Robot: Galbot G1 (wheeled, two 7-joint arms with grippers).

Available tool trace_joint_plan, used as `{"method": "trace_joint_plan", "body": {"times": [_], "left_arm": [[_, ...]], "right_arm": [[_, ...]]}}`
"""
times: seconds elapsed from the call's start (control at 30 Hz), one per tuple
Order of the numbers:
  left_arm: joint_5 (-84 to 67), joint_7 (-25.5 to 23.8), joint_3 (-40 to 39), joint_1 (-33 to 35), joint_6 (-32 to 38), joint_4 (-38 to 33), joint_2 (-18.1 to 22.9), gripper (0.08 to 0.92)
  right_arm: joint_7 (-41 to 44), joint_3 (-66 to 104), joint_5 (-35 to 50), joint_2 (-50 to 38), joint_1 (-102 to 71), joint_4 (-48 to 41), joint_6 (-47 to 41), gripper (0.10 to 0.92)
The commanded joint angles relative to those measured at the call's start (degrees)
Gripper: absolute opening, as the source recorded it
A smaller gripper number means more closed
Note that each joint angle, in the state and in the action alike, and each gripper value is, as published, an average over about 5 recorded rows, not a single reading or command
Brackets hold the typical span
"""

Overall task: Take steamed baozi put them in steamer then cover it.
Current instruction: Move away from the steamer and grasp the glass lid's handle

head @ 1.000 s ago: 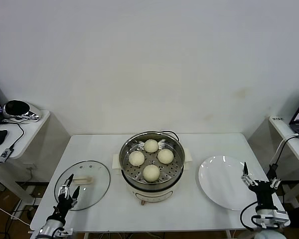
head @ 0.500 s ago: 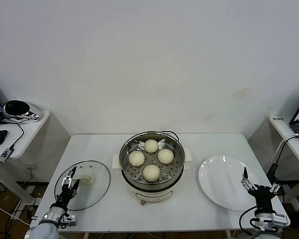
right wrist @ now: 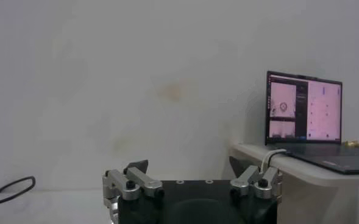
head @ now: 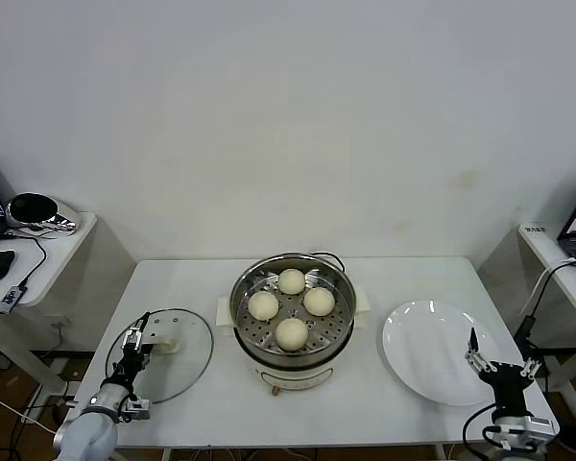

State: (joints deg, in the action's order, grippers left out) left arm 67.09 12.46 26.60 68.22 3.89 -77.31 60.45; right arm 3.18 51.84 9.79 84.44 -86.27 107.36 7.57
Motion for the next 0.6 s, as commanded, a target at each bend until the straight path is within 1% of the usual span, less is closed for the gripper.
{"method": "trace_joint_plan", "body": {"times": [0.03, 0.17, 0.6], "left_arm": [[-0.63, -0.74, -0.88, -1.62, 0.06, 1.72, -0.23, 0.798], [-1.21, -1.03, -1.17, -1.59, 0.26, 2.11, -0.32, 0.698], [-3.28, 0.26, -2.09, -2.85, 0.95, 5.48, 0.20, 0.317]], "right_arm": [[0.08, -0.05, -0.26, 0.21, -0.20, -0.14, -0.03, 0.823], [0.14, -0.21, -0.35, 0.31, -0.31, -0.21, 0.00, 0.823], [0.30, -0.37, -0.65, 0.51, -0.88, -0.01, 0.06, 0.823]]}}
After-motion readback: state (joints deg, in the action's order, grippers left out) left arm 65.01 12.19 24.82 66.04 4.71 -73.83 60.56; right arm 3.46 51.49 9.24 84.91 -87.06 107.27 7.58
